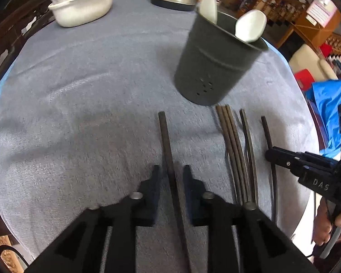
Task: Organize utensils
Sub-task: 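Grasp one brown chopstick with the right tool while the left tool grasps another, then lift the chopsticks upright and lower them into the grey cup with both tools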
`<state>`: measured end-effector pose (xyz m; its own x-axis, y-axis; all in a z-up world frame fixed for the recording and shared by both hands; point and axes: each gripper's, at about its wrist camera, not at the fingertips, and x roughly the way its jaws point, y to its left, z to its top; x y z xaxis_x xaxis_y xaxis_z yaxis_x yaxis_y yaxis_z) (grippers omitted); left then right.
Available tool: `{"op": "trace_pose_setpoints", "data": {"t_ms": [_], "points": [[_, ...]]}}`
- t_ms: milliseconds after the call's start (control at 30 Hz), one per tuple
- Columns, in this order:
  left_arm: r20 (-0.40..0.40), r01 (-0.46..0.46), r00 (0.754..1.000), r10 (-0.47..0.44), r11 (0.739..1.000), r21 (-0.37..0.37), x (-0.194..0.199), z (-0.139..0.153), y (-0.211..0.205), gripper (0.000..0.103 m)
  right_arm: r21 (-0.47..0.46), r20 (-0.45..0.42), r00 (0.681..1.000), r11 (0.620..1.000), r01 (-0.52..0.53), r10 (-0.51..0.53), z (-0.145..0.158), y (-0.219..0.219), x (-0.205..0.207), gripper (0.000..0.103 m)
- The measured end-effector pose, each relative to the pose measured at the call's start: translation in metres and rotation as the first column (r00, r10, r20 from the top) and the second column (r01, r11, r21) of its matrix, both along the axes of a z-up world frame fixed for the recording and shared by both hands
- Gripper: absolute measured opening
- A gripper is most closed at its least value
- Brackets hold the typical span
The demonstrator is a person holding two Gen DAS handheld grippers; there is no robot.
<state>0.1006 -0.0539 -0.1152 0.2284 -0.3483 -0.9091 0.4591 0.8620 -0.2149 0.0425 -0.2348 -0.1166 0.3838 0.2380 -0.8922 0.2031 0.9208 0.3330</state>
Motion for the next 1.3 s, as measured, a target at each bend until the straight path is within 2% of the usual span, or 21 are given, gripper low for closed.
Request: {"op": "trace_pose_setpoints", "data": {"t_ms": [133,167,200,333,500,700,800,900,1033,1133,1300], "points": [[-0.008,-0.007,1.0,0.007,1.0,-0.001,0.005,-0.001,-0.002,0.027,-0.047,0.016,1.0,0.999,0.01,-0.009,0.001,0.007,0.012,0.015],[-0.006,-0.012,1.0,0.012,1.0,-0.002,0.005,-0.001,-0.003,0.024,-0.061,0.022,1.0,0.998,0.003,-0.001,0.001,0.009,0.013,0.014],[0.004,-0.013,1.0,0.013,1.0,-0.001,0.005,-0.001,-0.002,0.01,-0.071,0.022,1.0,0.997,-0.006,0.008,0.002,0.011,0.014,0.013],[0.018,-0.031,0.999,0.032,0.999,-0.006,0.004,0.002,0.001,0.007,-0.055,0.038,0.999,0.998,-0.014,0.016,0.004,0.009,0.009,0.009],[0.116,-0.028,0.993,0.034,0.998,-0.049,-0.008,0.039,0.012,0.006,-0.027,0.14,0.99,1.0,-0.011,0.014,0.031,0.004,-0.008,0.008],[0.256,-0.023,0.965,0.06,0.989,-0.148,-0.022,0.101,0.021,0.007,-0.016,0.296,0.955,1.0,0.008,-0.003,0.073,-0.001,-0.019,0.007],[0.324,-0.028,0.941,0.094,0.979,-0.204,-0.024,0.132,0.02,0.006,0.01,0.392,0.919,0.999,0.033,-0.035,0.098,-0.003,-0.021,0.007],[0.383,-0.029,0.915,0.128,0.966,-0.256,-0.023,0.163,0.02,0.007,0.045,0.502,0.861,0.997,0.069,-0.082,0.124,-0.007,-0.023,0.007],[0.453,-0.022,0.876,0.168,0.951,-0.309,-0.017,0.196,0.017,0.007,0.074,0.64,0.758,0.992,0.105,-0.128,0.159,-0.004,-0.016,0.007],[0.488,-0.009,0.854,0.18,0.943,-0.333,-0.009,0.216,0.012,0.006,0.077,0.694,0.705,0.989,0.124,-0.143,0.184,-0.001,-0.015,0.007],[0.544,0.003,0.81,0.219,0.926,-0.378,0.002,0.242,0.005,0.007,0.072,0.755,0.637,0.985,0.155,-0.156,0.212,0.001,0.0,0.007]]}}
